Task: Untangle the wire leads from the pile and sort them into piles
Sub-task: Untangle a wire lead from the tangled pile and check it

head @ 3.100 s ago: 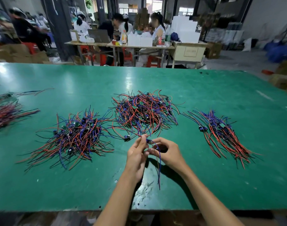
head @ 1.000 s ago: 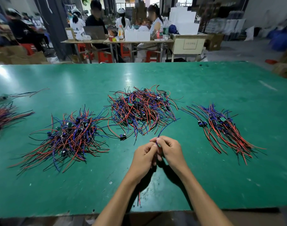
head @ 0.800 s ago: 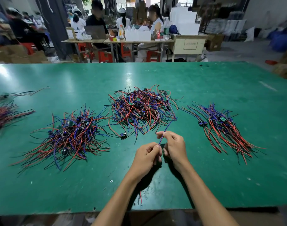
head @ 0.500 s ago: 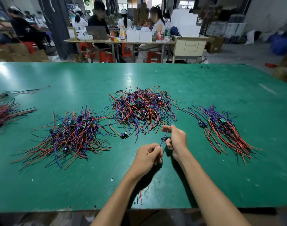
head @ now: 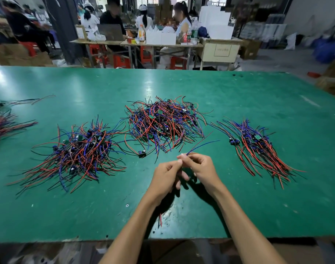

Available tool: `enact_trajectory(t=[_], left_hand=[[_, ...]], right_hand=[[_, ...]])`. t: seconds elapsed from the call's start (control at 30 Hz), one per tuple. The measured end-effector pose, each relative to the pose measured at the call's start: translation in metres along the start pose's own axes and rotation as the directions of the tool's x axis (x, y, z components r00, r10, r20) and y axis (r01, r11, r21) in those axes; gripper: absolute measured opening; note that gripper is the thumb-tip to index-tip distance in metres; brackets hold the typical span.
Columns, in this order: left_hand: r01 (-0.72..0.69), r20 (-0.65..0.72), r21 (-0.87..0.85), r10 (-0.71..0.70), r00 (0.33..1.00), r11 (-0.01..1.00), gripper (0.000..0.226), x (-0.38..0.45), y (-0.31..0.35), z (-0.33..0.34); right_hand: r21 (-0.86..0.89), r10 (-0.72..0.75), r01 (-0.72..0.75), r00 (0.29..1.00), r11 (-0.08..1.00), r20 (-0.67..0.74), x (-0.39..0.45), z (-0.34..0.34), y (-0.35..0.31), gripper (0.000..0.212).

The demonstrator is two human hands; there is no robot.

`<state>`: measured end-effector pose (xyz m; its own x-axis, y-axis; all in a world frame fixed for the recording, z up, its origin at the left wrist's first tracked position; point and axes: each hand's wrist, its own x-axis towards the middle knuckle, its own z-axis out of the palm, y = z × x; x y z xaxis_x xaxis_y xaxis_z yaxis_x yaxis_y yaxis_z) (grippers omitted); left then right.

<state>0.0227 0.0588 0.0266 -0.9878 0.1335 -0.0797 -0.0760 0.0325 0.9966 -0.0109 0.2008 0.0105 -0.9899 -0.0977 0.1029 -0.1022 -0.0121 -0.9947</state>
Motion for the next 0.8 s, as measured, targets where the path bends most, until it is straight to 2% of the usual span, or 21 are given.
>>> enact_trajectory(t=[0.07,0.13,0.2,0.3,0.37,0.47,0.57,0.7,0.8], left_hand=[[0.08,0.064,-0.103,-0.074,0.995,0.991,0.051,0.002,0.005,-0.004],[0.121,0.14,-0.17,-0.097,0.985,0.978,0.046,0.0,0.005,-0.013],[0.084,0.201,-0.169,-0.049,0.978,0.982,0.031,-0.005,0.003,-0.022],[0.033,0.236,-0.132,-0.001,0.972,0.991,0.029,-0.009,-0.001,-0.026],[0.032,0.223,-0.109,-0.007,0.975,0.994,0.03,-0.008,-0.001,-0.024],[0.038,0.208,-0.107,-0.015,0.978,0.994,0.03,-0.007,-0.003,-0.022],[0.038,0.172,-0.146,-0.012,0.985,0.989,0.025,-0.008,-0.005,-0.023],[-0.019,0.026,-0.183,0.025,0.999,0.983,0.014,-0.008,-0.005,-0.02],[-0.096,-0.069,-0.181,0.085,0.994,0.979,0.016,-0.007,-0.006,-0.014]], right_hand=[[0.061,0.017,-0.013,0.997,0.998,-0.07,0.0,-0.003,0.002,0.022],[0.111,0.029,-0.015,0.991,0.994,-0.132,0.0,-0.005,0.002,0.021],[0.116,0.014,0.004,0.987,0.993,-0.158,-0.001,-0.005,0.001,0.024],[0.106,-0.002,0.028,0.972,0.994,-0.235,0.0,-0.004,0.001,0.025],[0.123,0.008,0.028,0.959,0.992,-0.284,0.0,-0.005,0.002,0.024],[0.134,0.012,0.027,0.959,0.991,-0.284,0.0,-0.006,0.004,0.024],[0.176,0.025,0.017,0.972,0.984,-0.233,-0.003,-0.008,0.005,0.021],[0.278,0.045,-0.006,0.99,0.961,-0.134,-0.005,-0.013,0.003,0.029],[0.32,0.04,-0.018,0.997,0.947,-0.062,-0.005,-0.017,-0.001,0.025]])
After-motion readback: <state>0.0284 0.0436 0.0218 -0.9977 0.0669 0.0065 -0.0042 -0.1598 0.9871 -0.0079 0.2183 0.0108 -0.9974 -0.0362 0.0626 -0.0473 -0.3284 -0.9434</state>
